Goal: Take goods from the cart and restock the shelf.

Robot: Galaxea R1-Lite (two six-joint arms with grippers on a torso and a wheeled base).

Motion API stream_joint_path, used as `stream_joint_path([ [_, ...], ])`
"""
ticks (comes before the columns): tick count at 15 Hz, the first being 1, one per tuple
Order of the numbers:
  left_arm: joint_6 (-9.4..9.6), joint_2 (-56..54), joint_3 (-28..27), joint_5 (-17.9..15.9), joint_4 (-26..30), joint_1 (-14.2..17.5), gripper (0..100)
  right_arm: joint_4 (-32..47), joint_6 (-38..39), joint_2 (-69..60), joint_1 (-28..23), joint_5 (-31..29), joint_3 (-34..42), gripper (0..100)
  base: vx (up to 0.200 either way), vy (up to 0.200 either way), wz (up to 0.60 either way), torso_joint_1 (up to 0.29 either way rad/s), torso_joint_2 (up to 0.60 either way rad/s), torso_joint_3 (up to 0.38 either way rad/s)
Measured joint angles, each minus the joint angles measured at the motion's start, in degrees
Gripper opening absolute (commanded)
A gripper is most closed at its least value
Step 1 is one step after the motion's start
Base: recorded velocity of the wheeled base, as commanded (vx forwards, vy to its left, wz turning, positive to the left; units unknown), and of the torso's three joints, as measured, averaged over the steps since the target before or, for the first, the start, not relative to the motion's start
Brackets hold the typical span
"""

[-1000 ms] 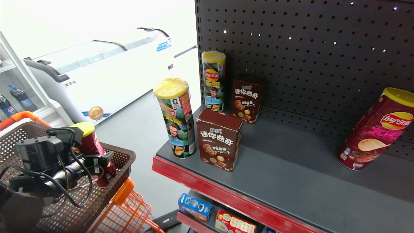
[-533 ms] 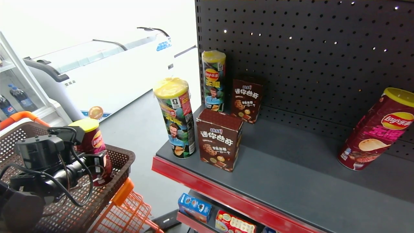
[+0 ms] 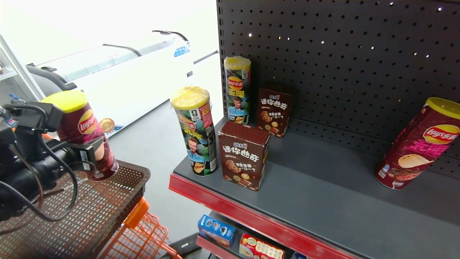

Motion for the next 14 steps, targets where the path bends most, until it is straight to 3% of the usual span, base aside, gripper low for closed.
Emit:
stream_joint_path([
  [3, 0.15, -8.9, -2.4, -0.9, 8.4, -5.7, 0, 0.0, 0.0, 0.0, 0.0, 0.0, 0.0, 100, 0.0, 0.0, 0.0, 0.0, 0.0, 0.0],
  [5, -0.05, -15.1, -2.4, -4.5, 14.3, -9.1, 0, 0.0, 0.0, 0.0, 0.0, 0.0, 0.0, 100, 0.0, 0.0, 0.0, 0.0, 0.0, 0.0],
  [11, -2.9, -35.7, -0.3, -9.3, 36.4, -20.7, 0, 0.0, 0.0, 0.0, 0.0, 0.0, 0.0, 100, 0.0, 0.0, 0.0, 0.0, 0.0, 0.0],
  [14, -2.79, -40.9, 0.6, -9.7, 38.2, -23.6, 0, 0.0, 0.0, 0.0, 0.0, 0.0, 0.0, 100, 0.0, 0.0, 0.0, 0.0, 0.0, 0.0],
])
